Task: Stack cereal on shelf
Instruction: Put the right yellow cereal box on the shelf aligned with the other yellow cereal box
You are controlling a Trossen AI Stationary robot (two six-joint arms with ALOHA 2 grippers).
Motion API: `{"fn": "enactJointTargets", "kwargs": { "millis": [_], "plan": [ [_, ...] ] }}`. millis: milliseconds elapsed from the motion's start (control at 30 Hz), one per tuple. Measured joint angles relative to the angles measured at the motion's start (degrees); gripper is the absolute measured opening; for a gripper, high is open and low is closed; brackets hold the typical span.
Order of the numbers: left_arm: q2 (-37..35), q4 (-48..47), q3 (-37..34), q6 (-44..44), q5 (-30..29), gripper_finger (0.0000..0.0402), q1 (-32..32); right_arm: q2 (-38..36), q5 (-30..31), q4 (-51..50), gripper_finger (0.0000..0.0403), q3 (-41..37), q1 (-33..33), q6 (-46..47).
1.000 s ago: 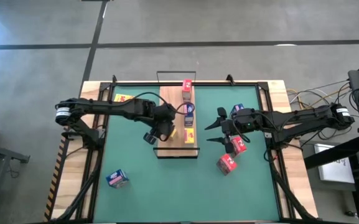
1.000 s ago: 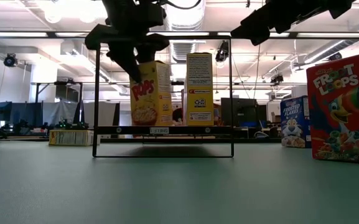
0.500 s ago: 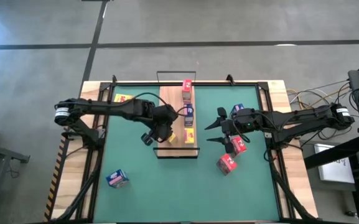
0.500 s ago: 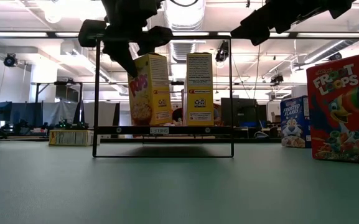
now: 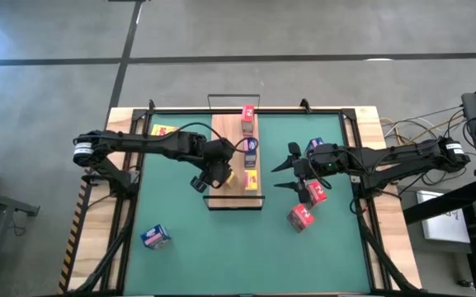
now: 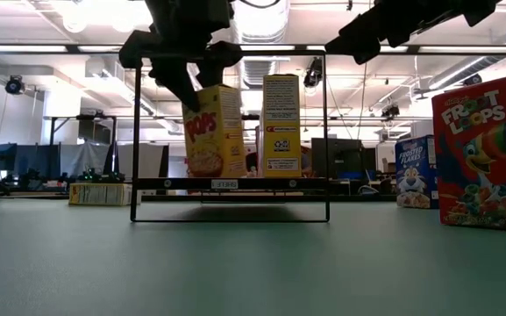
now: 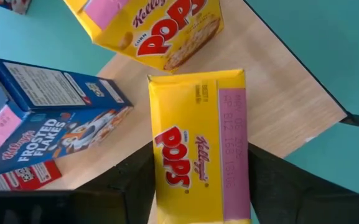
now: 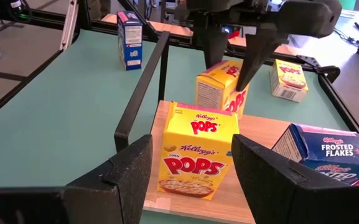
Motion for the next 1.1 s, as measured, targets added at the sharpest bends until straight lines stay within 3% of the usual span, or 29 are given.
{"fn": "enactJointTargets", "kwargs": {
  "millis": [333, 833, 967, 1100],
  "plan": [
    [-0.7, -0.5, 0.2, -1.1, -0.2, 0.0206, -0.2, 0.0, 0.0, 0.0, 0.021, 0.0, 0.0, 0.0],
    [-0.8, -10.5, 11.6, -5.9, -0.5, 0.0202, 0.1, 0.0, 0.0, 0.0, 0.021, 0.0, 0.0, 0.6],
    [-0.8, -11.9, 11.8, -8.7, -3.9, 0.0169, 0.2, 0.0, 0.0, 0.0, 0.021, 0.0, 0.0, 0.7],
    [-0.8, -13.2, 11.5, -11.6, -8.0, 0.01, 0.5, 0.0, 0.0, 0.0, 0.021, 0.0, 0.0, 0.8]
  ]
}}
